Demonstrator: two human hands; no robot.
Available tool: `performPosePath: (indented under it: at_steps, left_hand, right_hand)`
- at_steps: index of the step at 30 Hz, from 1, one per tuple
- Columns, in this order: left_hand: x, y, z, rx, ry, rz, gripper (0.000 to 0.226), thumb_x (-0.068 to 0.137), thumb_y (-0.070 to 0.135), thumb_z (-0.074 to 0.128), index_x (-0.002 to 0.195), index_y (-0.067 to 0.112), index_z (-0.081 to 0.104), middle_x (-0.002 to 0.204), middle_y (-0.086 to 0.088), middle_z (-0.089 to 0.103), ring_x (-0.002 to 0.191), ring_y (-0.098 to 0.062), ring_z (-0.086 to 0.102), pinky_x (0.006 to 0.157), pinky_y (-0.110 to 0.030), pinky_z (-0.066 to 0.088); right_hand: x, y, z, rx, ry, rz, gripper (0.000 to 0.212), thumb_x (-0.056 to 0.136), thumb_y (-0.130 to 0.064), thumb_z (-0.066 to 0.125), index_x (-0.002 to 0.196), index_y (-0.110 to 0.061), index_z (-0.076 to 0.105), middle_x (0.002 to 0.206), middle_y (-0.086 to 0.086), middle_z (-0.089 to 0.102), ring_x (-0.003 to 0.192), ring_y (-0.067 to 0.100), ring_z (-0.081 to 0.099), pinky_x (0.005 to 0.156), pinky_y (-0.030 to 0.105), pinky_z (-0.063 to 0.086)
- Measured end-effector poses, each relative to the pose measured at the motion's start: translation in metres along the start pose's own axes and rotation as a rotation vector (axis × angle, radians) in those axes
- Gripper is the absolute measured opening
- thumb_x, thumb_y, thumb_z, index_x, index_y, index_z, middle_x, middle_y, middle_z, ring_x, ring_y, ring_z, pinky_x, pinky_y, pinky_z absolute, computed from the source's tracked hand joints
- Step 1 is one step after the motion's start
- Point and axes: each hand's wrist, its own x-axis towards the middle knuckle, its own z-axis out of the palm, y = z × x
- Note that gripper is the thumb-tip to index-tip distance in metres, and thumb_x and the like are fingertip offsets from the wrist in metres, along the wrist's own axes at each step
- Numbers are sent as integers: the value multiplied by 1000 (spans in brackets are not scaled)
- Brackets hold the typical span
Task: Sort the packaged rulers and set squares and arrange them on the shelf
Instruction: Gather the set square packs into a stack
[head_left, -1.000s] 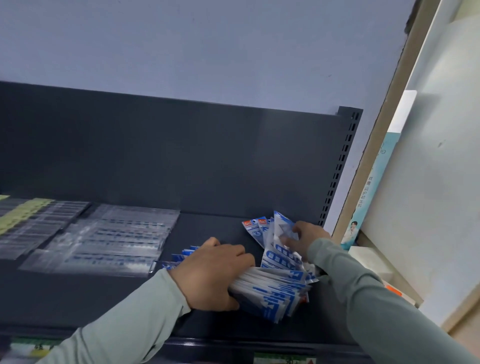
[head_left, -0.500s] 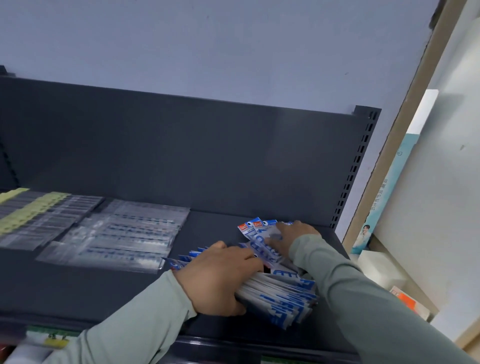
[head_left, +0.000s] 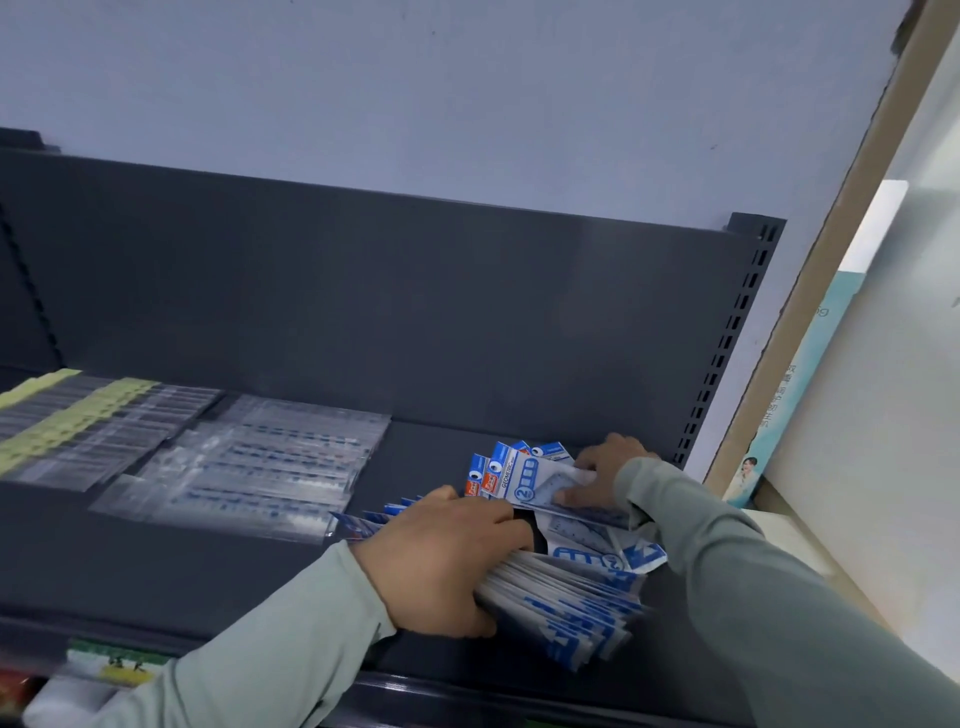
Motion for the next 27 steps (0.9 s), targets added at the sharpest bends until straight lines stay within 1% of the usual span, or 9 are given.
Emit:
performPosePath:
  at_steps: [3, 6, 8, 10, 14, 17, 22, 25, 27]
  left_hand:
    - [0, 1, -1, 1, -11, -9, 53, 72, 44, 69, 118, 34, 46, 107, 15, 46, 103, -7, 46, 79, -26, 21]
    - [0, 2, -2, 8, -28, -20, 53, 73, 45, 69, 119, 34, 45, 108, 15, 45, 103, -7, 45, 81, -28, 24]
    - [1, 2, -3, 15, -39, -27, 54, 74, 46, 69, 121, 34, 45, 109, 15, 45, 104, -6, 44, 84, -27, 26]
    - [1, 3, -4, 12, -50, -31, 55, 75, 47, 69, 122, 34, 44, 110, 15, 44, 105, -6, 43, 86, -28, 27]
    - [1, 3, -3, 20, -40, -29, 55, 73, 47, 69, 121, 35, 44, 110, 15, 45, 107, -7, 45, 85, -27, 27]
    - [0, 3, -3, 11, -37, -33, 55, 73, 46, 68, 120, 36, 44, 112, 15, 46, 109, -8, 46, 85, -27, 26]
    - [0, 4, -2, 26, -38, -39, 54, 72, 48, 68, 119, 35, 44, 110, 14, 45, 108, -9, 47, 92, -32, 31]
    - [-1, 2, 0, 31, 32, -13, 57, 70, 50, 70, 120, 34, 48, 122, 12, 41, 119, -9, 38, 101, -33, 25]
    - [-1, 1, 1, 52, 113, 6, 64, 66, 51, 72, 123, 34, 48, 143, 6, 25, 138, -13, 14, 112, -35, 9]
  right_hand:
    - [-3, 3, 4, 160, 136, -18, 49, 72, -61, 66, 108, -29, 59, 118, -1, 52, 108, 21, 53, 94, 35, 46]
    - [-8, 1, 4, 270, 379, -55, 14, 86, -36, 60, 97, -27, 61, 113, -2, 63, 102, 21, 59, 92, 32, 46]
    - [-12, 0, 2, 288, 413, -52, 25, 89, -35, 58, 113, -28, 58, 119, -6, 64, 109, 21, 58, 98, 32, 42]
    - [-13, 3, 2, 196, 294, 28, 51, 84, -48, 61, 128, -27, 48, 126, -5, 59, 118, 21, 54, 105, 38, 35]
    - [-16, 15, 8, 257, 31, 139, 69, 72, -61, 69, 123, -17, 55, 120, 1, 61, 109, 22, 57, 100, 38, 42]
    - [-17, 16, 12, 337, 64, 105, 64, 68, -57, 76, 116, -19, 58, 114, 0, 62, 97, 20, 57, 90, 32, 48]
    - [-22, 14, 12, 438, 338, -47, 40, 74, -45, 74, 68, -23, 41, 73, -3, 47, 69, 17, 45, 58, 26, 36]
    - [-33, 9, 8, 714, 310, -258, 35, 72, -34, 80, 67, -14, 51, 64, 5, 51, 60, 14, 46, 58, 29, 39]
    - [-40, 5, 6, 806, 207, -370, 29, 71, -29, 81, 74, -8, 62, 67, 12, 59, 60, 12, 51, 61, 30, 44]
